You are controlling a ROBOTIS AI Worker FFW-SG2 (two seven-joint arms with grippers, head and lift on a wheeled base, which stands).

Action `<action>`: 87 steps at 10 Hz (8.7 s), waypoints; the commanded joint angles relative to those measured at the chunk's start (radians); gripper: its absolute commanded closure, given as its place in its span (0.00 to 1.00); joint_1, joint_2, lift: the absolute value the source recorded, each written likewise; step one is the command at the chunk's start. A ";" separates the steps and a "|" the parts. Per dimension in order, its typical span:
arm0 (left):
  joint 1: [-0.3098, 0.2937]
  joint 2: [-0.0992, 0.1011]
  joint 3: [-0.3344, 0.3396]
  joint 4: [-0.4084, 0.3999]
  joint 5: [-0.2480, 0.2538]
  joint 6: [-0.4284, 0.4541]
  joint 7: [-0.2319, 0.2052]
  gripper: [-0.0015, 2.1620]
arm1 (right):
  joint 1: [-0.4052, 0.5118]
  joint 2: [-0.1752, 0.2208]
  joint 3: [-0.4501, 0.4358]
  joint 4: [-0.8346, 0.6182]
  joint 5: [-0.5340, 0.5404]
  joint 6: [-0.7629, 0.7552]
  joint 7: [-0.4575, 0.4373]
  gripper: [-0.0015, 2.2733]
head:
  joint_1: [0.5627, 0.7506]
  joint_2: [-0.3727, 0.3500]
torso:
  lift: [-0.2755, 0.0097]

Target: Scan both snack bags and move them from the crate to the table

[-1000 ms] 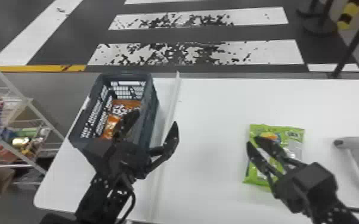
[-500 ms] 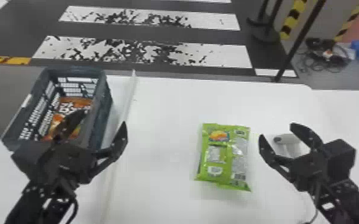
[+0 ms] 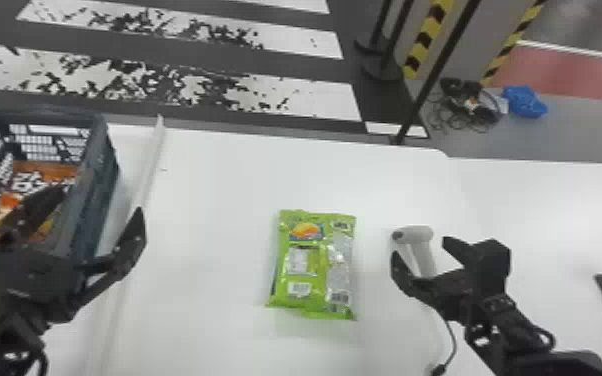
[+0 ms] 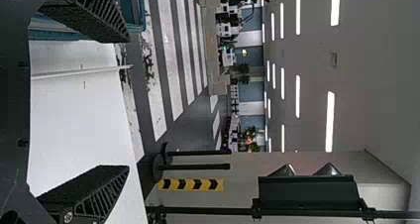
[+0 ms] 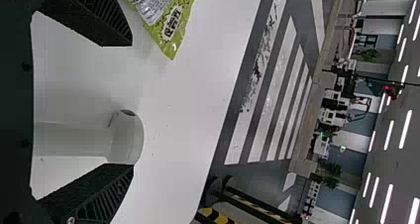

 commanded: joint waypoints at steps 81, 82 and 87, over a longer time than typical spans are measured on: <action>0.083 -0.013 0.020 -0.064 -0.014 -0.043 -0.019 0.04 | -0.151 -0.016 0.090 -0.021 -0.343 0.686 0.243 0.37 | 0.70 0.44 | 0.66; 0.083 -0.013 0.020 -0.063 -0.014 -0.043 -0.019 0.04 | -0.158 -0.013 0.100 -0.018 -0.314 0.699 0.241 0.92 | 0.70 0.44 | 0.66; 0.083 -0.016 0.023 -0.061 -0.014 -0.043 -0.019 0.04 | -0.117 -0.013 0.031 -0.085 -0.381 0.668 0.281 0.99 | 0.70 0.44 | 0.66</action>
